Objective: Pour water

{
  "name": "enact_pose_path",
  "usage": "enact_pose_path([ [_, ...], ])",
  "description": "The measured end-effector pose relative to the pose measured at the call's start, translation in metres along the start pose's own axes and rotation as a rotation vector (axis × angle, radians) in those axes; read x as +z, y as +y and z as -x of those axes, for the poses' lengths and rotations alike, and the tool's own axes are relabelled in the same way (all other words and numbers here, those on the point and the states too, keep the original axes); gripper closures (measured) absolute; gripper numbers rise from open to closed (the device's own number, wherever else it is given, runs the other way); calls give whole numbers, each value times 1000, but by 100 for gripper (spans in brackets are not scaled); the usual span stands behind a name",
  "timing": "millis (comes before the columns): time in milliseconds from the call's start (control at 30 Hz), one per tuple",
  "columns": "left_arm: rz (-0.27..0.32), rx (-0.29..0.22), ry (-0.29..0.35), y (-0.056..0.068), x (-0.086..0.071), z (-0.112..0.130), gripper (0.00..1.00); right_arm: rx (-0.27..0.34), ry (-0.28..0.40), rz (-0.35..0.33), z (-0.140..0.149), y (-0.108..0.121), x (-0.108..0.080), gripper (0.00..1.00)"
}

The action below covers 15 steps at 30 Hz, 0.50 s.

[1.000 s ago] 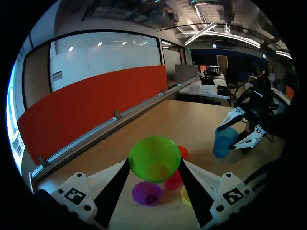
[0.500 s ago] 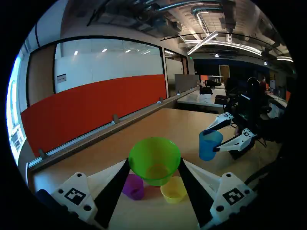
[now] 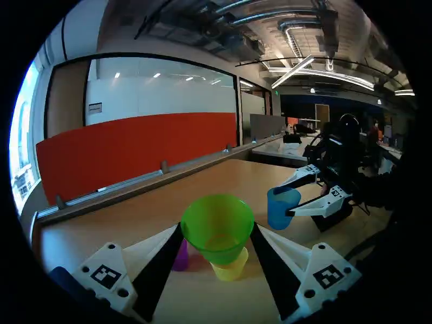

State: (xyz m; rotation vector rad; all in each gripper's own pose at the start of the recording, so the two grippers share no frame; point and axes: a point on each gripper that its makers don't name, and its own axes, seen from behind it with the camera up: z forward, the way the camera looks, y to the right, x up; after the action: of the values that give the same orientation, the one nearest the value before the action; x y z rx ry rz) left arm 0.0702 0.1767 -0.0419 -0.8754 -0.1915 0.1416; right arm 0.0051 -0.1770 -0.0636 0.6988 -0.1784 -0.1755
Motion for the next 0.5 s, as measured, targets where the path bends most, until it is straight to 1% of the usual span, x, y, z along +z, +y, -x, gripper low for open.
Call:
enact_pose_path([
  [300,-26,-23,-1,7,-14,17,13,-1,-4,-5,1,-5,0,8],
  [500,-36,-14,-14,15,-24,30,12,-3,-7,-8,1,-8,-1,8],
])
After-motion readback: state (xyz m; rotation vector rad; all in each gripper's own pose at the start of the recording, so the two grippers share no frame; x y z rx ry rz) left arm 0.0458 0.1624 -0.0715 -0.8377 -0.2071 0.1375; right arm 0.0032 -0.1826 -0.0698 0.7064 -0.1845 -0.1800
